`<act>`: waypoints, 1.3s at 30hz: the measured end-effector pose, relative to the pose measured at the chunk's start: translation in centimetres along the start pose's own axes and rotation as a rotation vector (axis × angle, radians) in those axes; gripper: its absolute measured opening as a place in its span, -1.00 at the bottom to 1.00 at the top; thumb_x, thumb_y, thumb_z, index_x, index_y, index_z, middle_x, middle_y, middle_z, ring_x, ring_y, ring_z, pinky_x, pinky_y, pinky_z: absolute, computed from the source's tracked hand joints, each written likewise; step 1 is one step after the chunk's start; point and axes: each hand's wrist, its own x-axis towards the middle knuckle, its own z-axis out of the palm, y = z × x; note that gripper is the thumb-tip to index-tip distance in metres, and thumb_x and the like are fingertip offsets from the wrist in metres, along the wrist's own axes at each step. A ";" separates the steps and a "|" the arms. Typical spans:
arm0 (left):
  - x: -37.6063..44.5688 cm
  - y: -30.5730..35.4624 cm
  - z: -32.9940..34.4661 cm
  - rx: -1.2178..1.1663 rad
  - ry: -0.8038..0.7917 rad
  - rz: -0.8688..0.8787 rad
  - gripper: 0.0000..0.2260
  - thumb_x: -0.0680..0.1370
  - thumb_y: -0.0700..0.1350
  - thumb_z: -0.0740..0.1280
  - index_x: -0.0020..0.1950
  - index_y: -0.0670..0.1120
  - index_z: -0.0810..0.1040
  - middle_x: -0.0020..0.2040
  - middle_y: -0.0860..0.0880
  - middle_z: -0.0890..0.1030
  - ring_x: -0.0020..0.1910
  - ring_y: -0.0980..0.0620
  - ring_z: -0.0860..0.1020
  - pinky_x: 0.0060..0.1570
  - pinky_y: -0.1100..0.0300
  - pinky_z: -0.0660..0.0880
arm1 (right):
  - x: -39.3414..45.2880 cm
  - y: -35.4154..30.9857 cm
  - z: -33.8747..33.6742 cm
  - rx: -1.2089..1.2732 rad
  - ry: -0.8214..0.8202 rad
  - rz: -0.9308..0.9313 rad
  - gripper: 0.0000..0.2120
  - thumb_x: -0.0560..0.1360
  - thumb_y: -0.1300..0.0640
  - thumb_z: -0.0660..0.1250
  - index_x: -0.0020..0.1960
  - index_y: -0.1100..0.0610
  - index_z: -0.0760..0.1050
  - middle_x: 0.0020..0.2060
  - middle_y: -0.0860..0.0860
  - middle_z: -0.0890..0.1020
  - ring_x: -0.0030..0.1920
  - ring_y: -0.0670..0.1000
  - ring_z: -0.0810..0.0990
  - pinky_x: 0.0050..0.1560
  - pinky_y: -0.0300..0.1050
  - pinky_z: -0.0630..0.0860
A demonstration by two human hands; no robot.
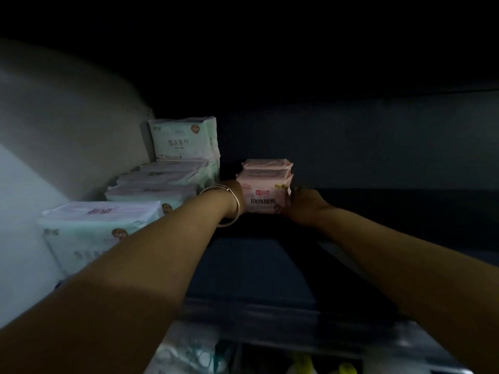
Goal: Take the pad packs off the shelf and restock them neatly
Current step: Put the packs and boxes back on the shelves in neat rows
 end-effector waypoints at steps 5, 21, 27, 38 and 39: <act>-5.1 1.4 0.3 0.197 0.067 0.001 -0.64 0.54 -0.22 0.25 0.35 -0.18 0.41 0.21 -0.15 0.52 0.16 -0.09 0.52 0.18 0.17 0.41 | -7.0 -1.2 -1.0 -0.346 0.017 -0.069 -0.67 0.52 0.11 0.25 0.27 0.15 0.46 0.20 0.14 0.52 0.15 0.14 0.54 0.15 -0.06 0.50; -27.5 -0.5 17.4 -0.100 0.142 0.318 -0.75 0.38 -0.35 0.28 0.05 -0.19 0.47 0.04 -0.18 0.47 0.02 -0.18 0.46 0.00 0.04 0.40 | -31.9 4.6 14.9 -0.243 0.131 -0.485 -0.82 0.29 0.28 0.27 -0.12 0.31 0.50 -0.13 0.27 0.54 -0.10 0.31 0.53 -0.21 0.04 0.47; -31.2 -3.3 30.6 0.168 -0.430 0.202 -0.45 0.45 -0.04 0.40 0.39 -0.02 0.28 0.33 -0.06 0.30 0.32 -0.08 0.30 0.22 0.04 0.27 | -36.0 9.7 25.0 -0.372 -0.570 -0.179 -0.56 0.47 0.06 0.34 0.29 0.20 0.38 0.26 0.18 0.42 0.25 0.19 0.41 0.20 -0.03 0.39; -32.4 -5.7 43.8 0.394 -0.582 0.217 -0.24 0.36 -0.01 0.50 0.45 0.00 0.16 0.37 -0.03 0.27 0.35 -0.06 0.25 0.30 0.04 0.21 | -38.5 14.2 34.6 -0.706 -0.781 -0.100 -0.12 0.36 0.03 0.48 0.49 0.21 0.05 0.42 0.21 0.21 0.39 0.24 0.22 0.37 0.17 0.23; -32.4 -5.7 44.4 0.411 -0.575 0.226 -0.24 0.35 -0.01 0.50 0.44 -0.02 0.16 0.36 -0.04 0.28 0.34 -0.06 0.26 0.30 0.05 0.21 | -38.5 14.4 35.1 -0.724 -0.762 -0.119 -0.18 0.38 0.05 0.45 0.48 0.22 0.09 0.40 0.22 0.23 0.37 0.23 0.26 0.36 0.15 0.26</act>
